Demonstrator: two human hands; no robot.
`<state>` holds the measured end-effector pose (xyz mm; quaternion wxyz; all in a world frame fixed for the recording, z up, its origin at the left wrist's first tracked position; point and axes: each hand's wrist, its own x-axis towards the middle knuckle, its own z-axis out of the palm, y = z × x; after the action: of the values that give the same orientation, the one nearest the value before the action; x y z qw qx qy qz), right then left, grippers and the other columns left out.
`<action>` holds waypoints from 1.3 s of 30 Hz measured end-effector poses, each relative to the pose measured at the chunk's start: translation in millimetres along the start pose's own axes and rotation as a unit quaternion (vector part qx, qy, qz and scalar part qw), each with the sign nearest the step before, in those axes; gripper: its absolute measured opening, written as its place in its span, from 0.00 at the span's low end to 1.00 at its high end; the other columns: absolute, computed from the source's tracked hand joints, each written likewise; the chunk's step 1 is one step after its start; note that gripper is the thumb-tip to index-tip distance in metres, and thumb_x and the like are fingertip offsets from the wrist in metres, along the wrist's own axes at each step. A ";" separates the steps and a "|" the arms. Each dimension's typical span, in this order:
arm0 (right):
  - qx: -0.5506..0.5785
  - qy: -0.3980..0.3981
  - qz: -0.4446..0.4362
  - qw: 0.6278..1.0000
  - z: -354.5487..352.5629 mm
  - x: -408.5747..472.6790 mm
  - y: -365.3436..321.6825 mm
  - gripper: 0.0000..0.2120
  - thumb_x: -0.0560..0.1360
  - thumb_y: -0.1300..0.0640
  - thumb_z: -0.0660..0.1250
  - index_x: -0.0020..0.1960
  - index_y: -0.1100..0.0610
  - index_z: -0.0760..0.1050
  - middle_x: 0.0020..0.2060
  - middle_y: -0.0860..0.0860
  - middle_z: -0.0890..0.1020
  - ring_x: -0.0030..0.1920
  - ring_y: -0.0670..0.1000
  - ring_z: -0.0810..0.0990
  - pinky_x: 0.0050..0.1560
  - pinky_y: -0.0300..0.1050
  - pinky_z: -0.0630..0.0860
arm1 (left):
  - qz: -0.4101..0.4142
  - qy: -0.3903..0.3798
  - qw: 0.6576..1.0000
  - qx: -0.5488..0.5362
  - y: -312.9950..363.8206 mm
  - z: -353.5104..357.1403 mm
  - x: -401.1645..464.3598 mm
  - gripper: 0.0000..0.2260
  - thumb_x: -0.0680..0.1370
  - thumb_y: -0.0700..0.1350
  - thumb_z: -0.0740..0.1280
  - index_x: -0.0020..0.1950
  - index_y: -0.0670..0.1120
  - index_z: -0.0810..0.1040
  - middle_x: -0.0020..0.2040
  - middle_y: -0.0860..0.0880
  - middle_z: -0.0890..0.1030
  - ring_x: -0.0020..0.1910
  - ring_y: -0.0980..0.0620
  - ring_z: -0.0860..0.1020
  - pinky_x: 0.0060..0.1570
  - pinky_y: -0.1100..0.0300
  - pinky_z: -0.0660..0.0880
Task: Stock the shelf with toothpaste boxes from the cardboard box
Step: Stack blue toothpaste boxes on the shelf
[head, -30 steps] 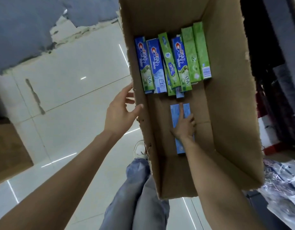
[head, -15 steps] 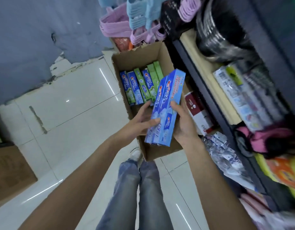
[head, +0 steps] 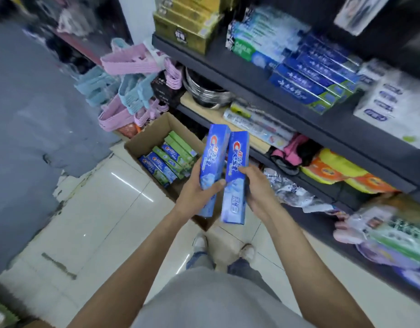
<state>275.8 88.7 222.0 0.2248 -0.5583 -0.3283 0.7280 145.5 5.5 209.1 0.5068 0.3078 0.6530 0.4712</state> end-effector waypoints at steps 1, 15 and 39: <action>0.036 0.004 0.012 0.999 -11.2 -6.1 -2.2 0.08 0.76 0.57 0.63 0.53 0.59 0.73 0.43 0.55 0.83 0.37 0.49 0.82 0.42 0.44 0.79 | 0.000 -0.003 1.000 0.018 5.1 6.9 -0.6 0.25 0.73 0.47 0.72 0.66 0.55 0.65 0.56 0.63 0.77 0.52 0.67 0.77 0.55 0.63 0.74; 0.089 0.093 -0.012 0.992 -272.2 -108.8 -2.7 0.17 0.70 0.56 0.72 0.56 0.57 0.71 0.39 0.55 0.84 0.32 0.52 0.82 0.35 0.43 0.79 | -0.038 -0.090 0.995 0.027 46.9 201.6 -23.0 0.03 0.78 0.46 0.66 0.51 0.50 0.74 0.45 0.48 0.80 0.33 0.59 0.80 0.31 0.67 0.75; -0.682 0.295 -0.239 0.625 -574.5 -14.6 -170.6 0.20 0.75 0.61 0.63 0.66 0.51 0.65 0.61 0.54 0.73 0.56 0.61 0.72 0.57 0.55 0.66 | 0.064 -0.136 0.966 0.212 121.7 459.0 63.3 0.20 0.71 0.51 0.74 0.60 0.52 0.72 0.47 0.54 0.81 0.38 0.57 0.83 0.40 0.62 0.78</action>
<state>824.9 325.6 263.5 0.0310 -0.6382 -0.7691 0.0132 554.5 245.1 279.0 0.4831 0.5103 0.6417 0.3072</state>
